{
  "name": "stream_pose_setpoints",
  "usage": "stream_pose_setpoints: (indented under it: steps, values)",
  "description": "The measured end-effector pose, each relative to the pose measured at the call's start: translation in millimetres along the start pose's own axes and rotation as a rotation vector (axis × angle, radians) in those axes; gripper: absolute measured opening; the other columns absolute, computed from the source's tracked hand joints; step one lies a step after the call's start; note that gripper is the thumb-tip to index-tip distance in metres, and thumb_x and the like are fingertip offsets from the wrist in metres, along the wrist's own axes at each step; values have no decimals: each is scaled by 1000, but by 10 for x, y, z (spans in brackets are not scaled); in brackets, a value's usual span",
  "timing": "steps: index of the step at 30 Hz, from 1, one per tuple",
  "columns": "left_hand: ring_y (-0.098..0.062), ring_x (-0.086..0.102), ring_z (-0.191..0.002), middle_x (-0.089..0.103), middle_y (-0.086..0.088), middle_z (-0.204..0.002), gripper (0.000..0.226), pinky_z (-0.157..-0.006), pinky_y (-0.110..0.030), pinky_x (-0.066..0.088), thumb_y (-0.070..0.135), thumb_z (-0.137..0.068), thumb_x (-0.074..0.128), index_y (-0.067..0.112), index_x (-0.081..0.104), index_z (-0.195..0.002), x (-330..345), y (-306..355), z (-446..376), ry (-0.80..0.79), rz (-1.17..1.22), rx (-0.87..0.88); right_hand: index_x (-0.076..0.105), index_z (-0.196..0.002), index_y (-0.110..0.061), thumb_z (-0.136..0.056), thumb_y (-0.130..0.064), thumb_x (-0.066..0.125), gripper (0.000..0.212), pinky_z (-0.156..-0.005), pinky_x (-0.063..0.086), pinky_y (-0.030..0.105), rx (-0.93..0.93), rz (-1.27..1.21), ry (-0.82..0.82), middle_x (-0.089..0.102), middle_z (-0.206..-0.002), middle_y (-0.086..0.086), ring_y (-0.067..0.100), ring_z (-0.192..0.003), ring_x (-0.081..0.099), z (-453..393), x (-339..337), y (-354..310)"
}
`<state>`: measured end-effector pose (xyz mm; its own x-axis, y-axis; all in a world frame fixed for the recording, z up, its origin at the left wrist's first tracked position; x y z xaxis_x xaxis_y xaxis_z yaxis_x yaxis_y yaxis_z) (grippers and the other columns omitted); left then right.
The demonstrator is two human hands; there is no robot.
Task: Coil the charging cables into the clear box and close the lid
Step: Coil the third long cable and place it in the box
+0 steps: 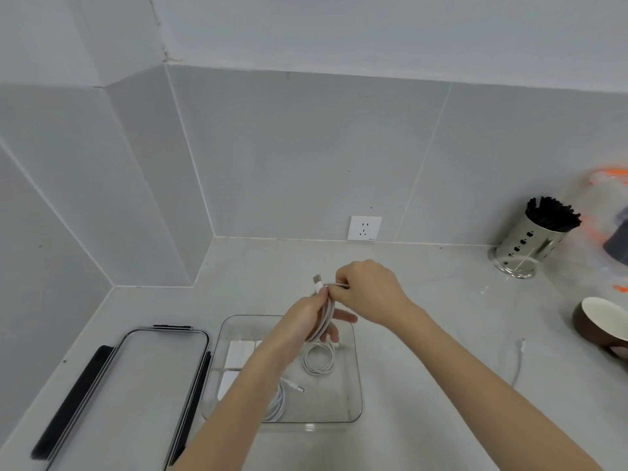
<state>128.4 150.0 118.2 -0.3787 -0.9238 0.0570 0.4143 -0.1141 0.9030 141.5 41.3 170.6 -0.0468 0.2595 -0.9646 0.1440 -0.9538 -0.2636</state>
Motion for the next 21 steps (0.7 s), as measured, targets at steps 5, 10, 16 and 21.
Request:
stream_pose_setpoints:
  steps: [5,10,16,21]
  values:
    - [-10,61,-51,68,1,-55,47,-54,-18,47,33,-100,25,10,64,-87,-5,110,-92,129,14,29,38,-64,-18,-97,-36,36,38,-61,32,31,26,-188,84,56,-68,6,28,-69,48,174,103,-13]
    - [-13,67,-79,74,-4,-92,42,-75,-21,45,39,-99,23,15,56,-111,-10,197,-257,178,283,29,50,-100,-6,-100,-28,27,32,-65,38,38,-32,-388,83,59,-76,13,31,-71,52,289,240,-53]
    - [-7,68,-55,74,-1,-63,46,-59,-20,53,35,-100,22,3,54,-108,-37,373,-255,60,848,151,49,-92,-19,-100,-27,28,24,-59,36,31,-80,-582,24,46,-58,-2,17,-54,42,411,489,-84]
    - [-4,43,-31,55,5,-45,48,-36,-14,37,33,-99,24,0,57,-104,-79,565,11,-164,863,206,55,-68,-19,-96,-24,44,30,-43,27,17,71,-913,-351,38,-43,-9,6,-38,32,356,705,102]
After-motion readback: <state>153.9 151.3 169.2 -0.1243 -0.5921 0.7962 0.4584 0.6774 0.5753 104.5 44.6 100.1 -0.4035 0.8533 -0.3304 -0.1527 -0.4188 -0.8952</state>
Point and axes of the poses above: each hand's wrist, its own z-axis away from the middle knuckle, its own x-axis out of the palm, y = z × x, the point moved 3 cm from there along -z, towards the middle knuckle
